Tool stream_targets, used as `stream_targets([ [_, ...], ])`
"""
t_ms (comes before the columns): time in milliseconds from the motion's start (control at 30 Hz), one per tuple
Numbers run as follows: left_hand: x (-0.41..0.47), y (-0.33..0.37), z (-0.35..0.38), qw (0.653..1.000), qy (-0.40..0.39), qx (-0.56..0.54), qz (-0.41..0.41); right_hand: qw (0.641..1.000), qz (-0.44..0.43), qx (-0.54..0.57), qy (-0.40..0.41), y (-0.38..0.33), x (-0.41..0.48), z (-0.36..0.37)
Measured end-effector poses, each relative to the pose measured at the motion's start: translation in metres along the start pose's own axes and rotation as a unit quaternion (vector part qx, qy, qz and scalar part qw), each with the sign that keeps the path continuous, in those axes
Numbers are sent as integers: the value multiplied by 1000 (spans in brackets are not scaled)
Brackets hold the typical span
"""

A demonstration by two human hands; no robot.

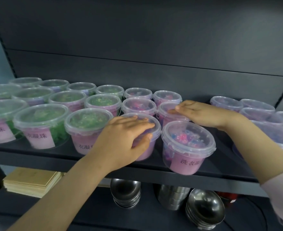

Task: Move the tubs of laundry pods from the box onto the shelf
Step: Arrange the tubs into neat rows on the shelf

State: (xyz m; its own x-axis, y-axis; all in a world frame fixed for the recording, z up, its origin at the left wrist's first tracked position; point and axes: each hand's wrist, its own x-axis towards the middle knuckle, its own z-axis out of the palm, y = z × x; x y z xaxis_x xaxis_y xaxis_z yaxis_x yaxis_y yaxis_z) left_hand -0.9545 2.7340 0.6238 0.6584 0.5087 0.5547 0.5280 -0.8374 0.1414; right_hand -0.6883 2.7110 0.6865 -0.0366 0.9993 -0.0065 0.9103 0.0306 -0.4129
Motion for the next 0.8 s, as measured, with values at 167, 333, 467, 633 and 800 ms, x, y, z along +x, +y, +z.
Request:
stream_targets([
  [167,-1,0,-1,1000,-4,0,-1,997,-11,46,63,-4,-20,5],
  [333,-2,2,-2,1000,11,-5,3,990,-60,34,122,3,-79,16],
  [467,-2,2,-3,1000,7,-8,2,984,-58,104,132,8,-105,33],
  [633,-1,0,-4,1000,-10,-8,10,969,-18,167,179,6,-84,46],
  [800,-2,-3,-4,1000,-17,4,15,962,23,177,207,-1,-80,52],
])
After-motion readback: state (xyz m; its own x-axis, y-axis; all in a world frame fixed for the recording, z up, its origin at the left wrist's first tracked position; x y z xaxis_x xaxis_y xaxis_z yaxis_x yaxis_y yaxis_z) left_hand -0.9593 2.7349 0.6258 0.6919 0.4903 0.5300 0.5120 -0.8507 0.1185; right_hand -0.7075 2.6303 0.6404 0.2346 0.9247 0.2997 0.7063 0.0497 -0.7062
